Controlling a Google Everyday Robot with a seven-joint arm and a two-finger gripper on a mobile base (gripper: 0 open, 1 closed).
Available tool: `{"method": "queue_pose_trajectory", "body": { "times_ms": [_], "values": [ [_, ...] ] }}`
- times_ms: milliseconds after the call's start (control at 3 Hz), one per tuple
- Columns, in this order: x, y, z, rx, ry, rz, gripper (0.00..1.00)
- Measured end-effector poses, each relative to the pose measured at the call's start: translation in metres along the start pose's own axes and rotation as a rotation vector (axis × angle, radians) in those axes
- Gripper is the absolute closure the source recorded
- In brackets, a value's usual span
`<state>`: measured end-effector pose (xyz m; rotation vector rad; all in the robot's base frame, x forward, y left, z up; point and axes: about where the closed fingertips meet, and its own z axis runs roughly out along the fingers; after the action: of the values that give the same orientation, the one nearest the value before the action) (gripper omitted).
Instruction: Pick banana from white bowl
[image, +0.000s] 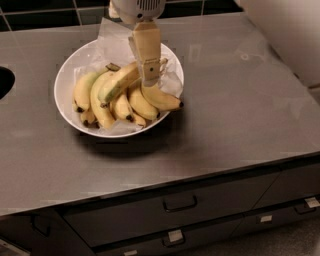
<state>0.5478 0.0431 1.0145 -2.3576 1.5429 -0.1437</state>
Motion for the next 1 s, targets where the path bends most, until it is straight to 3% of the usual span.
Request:
{"method": "queue_pose_trajectory", "body": {
  "times_ms": [333, 667, 1000],
  "values": [
    [0.004, -0.01, 0.026, -0.046, -0.018, -0.011, 0.0],
    [0.009, -0.009, 0.042, -0.082, -0.029, -0.01, 0.19],
    [0.012, -0.001, 0.052, -0.118, -0.038, -0.006, 0.24]
  ]
}}
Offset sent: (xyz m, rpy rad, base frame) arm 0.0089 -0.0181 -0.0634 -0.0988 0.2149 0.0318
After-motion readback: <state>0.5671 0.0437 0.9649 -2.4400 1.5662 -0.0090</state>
